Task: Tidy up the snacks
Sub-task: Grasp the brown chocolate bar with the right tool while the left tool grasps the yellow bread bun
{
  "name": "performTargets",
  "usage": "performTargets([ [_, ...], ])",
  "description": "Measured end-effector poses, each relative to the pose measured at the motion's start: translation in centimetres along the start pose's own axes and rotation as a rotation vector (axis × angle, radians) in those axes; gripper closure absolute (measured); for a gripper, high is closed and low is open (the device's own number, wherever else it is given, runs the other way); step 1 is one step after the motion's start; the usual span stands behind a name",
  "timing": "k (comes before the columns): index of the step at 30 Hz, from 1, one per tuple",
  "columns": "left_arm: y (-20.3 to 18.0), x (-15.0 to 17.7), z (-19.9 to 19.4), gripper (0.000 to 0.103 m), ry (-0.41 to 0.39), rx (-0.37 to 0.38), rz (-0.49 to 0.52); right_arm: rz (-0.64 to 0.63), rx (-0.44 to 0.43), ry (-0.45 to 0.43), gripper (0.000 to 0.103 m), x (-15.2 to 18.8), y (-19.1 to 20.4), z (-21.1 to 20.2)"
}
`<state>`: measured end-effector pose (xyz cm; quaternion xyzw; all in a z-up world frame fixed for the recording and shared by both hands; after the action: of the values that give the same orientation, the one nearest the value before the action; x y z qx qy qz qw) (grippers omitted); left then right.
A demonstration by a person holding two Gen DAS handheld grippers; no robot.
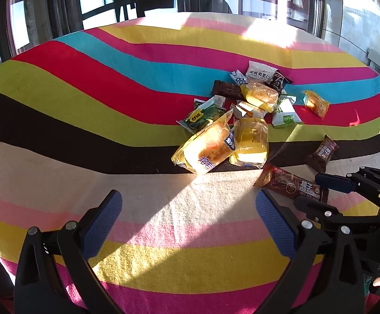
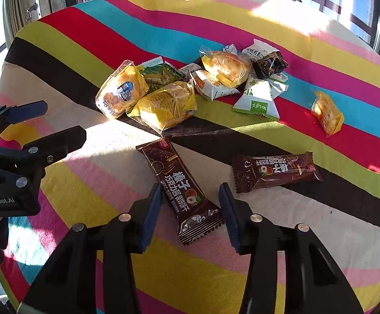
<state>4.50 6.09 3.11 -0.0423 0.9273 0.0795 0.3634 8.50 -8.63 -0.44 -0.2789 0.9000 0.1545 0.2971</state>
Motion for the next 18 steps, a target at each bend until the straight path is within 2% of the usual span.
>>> performTargets([
  [2, 0.0, -0.1, 0.5, 0.001, 0.013, 0.001, 0.002, -0.014, 0.031, -0.015, 0.079, 0.5, 0.5, -0.8],
  [4, 0.2, 0.1, 0.6, 0.001, 0.015, -0.001, 0.004, 0.001, 0.021, -0.045, 0.079, 1.3, 0.5, -2.0],
  [6, 0.8, 0.4, 0.9, 0.001, 0.025, -0.001, -0.002, 0.047, 0.024, -0.069, 0.079, 2.4, 0.1, -3.3],
  [11, 1.0, 0.7, 1.7, 0.001, 0.061, 0.058, -0.024, 0.169, 0.029, -0.130, 0.079, 5.2, -1.5, -6.2],
  [13, 0.1, 0.0, 1.9, 0.001, 0.045, 0.063, 0.025, 0.215, 0.006, -0.146, 0.079, 6.1, -2.2, -7.0],
  [16, -0.4, -1.8, 2.4, 0.001, -0.009, -0.014, 0.100, 0.242, -0.011, -0.154, 0.079, 6.6, -2.4, -7.4],
  [18, -0.1, -3.0, 3.3, 0.001, 0.018, 0.014, 0.137, 0.244, -0.020, -0.160, 0.079, 6.9, -2.2, -7.6],
])
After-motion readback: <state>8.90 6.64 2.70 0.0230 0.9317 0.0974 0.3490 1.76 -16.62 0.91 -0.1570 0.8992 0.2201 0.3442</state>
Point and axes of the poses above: each gripper's, at about its wrist camera, not at the fingertips, and z roughly the way its jaws point, y to its left, x to its underside, the point moved 1 cm from there along z, roughly the way its jaws point, and after that the axes turned 5 degrees about -x, right-handed, at the moved point
